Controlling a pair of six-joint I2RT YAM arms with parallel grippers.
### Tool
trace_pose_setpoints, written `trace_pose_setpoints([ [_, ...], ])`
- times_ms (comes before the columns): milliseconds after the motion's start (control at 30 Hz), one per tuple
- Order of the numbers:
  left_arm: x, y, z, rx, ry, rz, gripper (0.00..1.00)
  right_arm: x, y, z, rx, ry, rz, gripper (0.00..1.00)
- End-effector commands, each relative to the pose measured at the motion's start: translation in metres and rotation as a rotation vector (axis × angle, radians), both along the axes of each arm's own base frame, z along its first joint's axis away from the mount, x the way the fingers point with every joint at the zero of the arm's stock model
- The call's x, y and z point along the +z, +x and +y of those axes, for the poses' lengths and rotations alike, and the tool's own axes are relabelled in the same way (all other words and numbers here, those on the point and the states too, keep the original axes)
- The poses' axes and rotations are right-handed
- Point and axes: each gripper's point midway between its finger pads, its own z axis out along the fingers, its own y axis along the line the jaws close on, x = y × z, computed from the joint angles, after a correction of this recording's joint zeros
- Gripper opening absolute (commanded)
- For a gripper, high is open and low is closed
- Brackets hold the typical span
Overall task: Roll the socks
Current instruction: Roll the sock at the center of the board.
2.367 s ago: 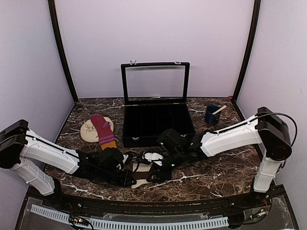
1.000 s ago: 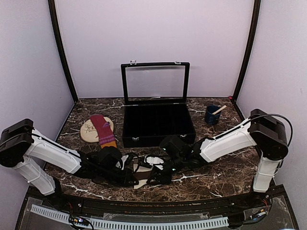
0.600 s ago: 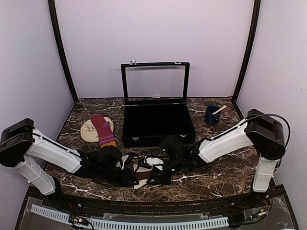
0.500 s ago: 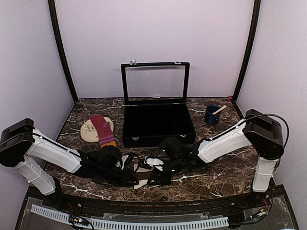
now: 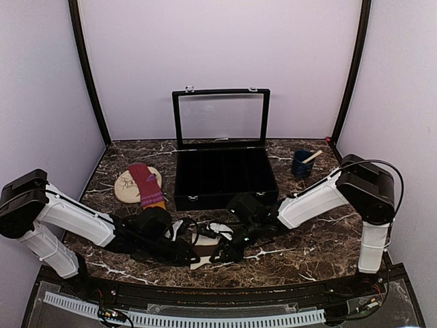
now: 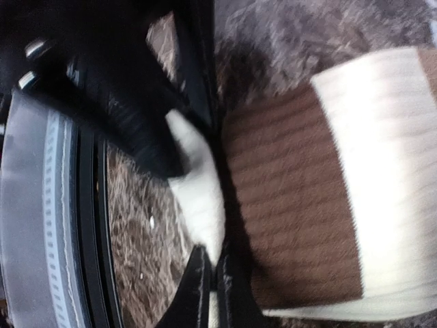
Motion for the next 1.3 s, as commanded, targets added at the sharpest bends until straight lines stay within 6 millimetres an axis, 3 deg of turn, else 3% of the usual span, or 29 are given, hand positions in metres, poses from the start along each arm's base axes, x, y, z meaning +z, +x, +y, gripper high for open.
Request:
trace_pose_setpoints([
  [0, -0.014, 0.002, 0.023, 0.056, 0.074, -0.016, 0.42, -0.014, -0.005, -0.009, -0.035, -0.088, 0.126, 0.00],
  [100, -0.005, 0.011, 0.029, 0.096, 0.066, -0.074, 0.56, -0.013, -0.003, -0.010, -0.065, -0.106, 0.187, 0.00],
  [200, 0.005, 0.018, 0.034, 0.123, 0.057, -0.140, 0.63, -0.011, -0.001, -0.009, -0.090, -0.117, 0.220, 0.00],
  [367, 0.023, 0.026, 0.036, 0.094, 0.086, -0.270, 0.63, -0.008, 0.006, -0.007, -0.102, -0.114, 0.220, 0.00],
  [467, 0.033, 0.027, 0.034, 0.053, 0.148, -0.370, 0.60, -0.003, 0.009, -0.005, -0.186, -0.151, 0.329, 0.00],
  [633, 0.051, 0.020, 0.019, -0.046, 0.247, -0.542, 0.52, -0.001, 0.012, -0.003, -0.216, -0.181, 0.370, 0.00],
  [800, 0.062, 0.012, 0.001, -0.153, 0.344, -0.671, 0.51, 0.001, 0.014, -0.002, -0.233, -0.199, 0.407, 0.00],
  [1033, 0.040, -0.005, -0.015, -0.346, 0.539, -0.762, 0.51, -0.001, 0.010, -0.006, -0.242, -0.209, 0.455, 0.00],
  [1267, 0.029, -0.001, -0.012, -0.382, 0.675, -0.837, 0.51, -0.002, 0.006, -0.010, -0.240, -0.216, 0.483, 0.00],
])
